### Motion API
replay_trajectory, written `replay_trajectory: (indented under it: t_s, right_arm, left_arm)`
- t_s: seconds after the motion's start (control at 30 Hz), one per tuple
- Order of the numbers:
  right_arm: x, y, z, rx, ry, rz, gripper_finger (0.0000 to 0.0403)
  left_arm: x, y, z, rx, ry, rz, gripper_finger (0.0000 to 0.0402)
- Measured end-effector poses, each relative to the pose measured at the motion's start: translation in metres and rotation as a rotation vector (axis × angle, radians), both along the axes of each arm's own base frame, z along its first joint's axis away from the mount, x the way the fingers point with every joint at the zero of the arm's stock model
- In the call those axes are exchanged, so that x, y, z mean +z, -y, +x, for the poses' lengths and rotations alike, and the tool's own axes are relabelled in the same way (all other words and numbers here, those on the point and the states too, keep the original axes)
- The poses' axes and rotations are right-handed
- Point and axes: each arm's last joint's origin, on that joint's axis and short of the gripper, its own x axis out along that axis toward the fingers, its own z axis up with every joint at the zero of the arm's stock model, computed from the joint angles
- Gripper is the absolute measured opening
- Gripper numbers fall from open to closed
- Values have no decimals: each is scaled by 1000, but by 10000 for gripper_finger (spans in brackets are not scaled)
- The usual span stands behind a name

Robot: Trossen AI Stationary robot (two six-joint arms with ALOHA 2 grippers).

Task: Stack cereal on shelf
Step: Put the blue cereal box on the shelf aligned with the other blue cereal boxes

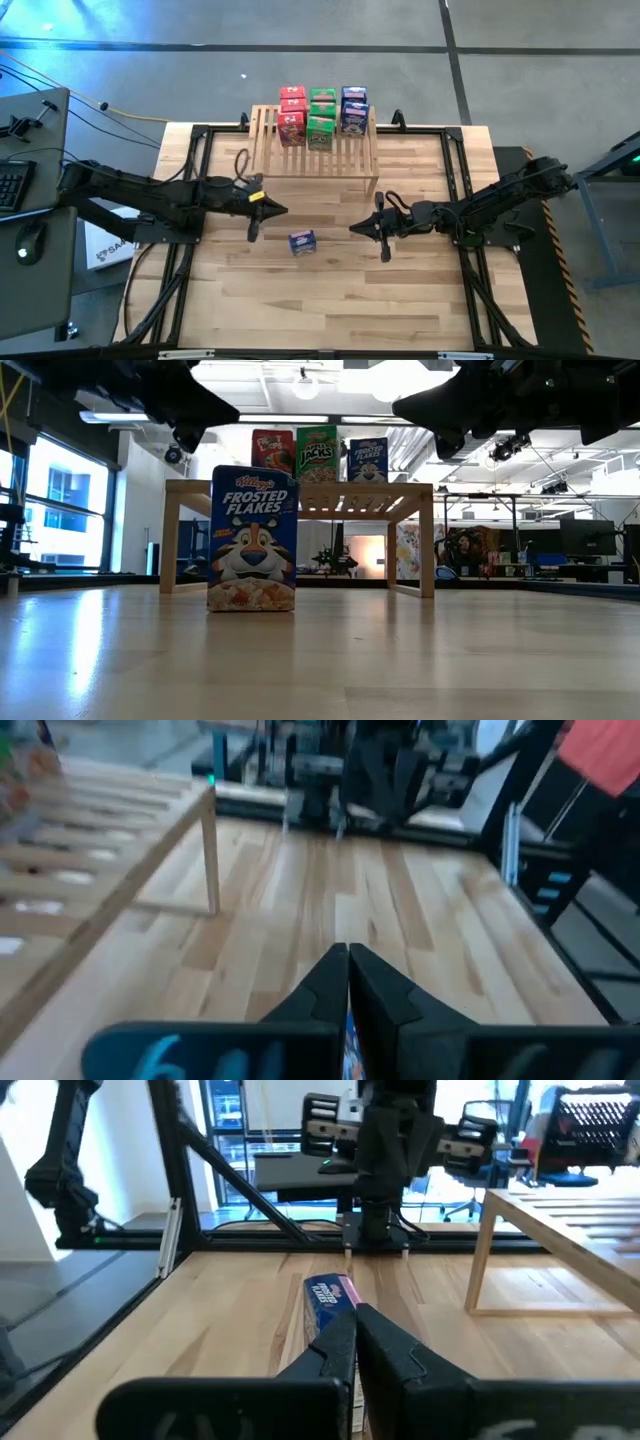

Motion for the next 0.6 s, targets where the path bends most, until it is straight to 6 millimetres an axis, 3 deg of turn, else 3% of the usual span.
replay_trajectory:
  t_s: [0.27, 0.43, 0.6]
  right_arm:
    - [5, 0, 5, -48, -11, 65, 41]
    - [15, -3, 23, -83, -77, 60, 111]
    - [22, -8, 47, -99, -174, 51, 208]
  left_arm:
    - [-22, -12, -25, 42, 137, 37, 2]
    - [-34, -21, -33, 84, 143, 55, 3]
    - [-37, -25, -35, 80, 137, 84, 3]
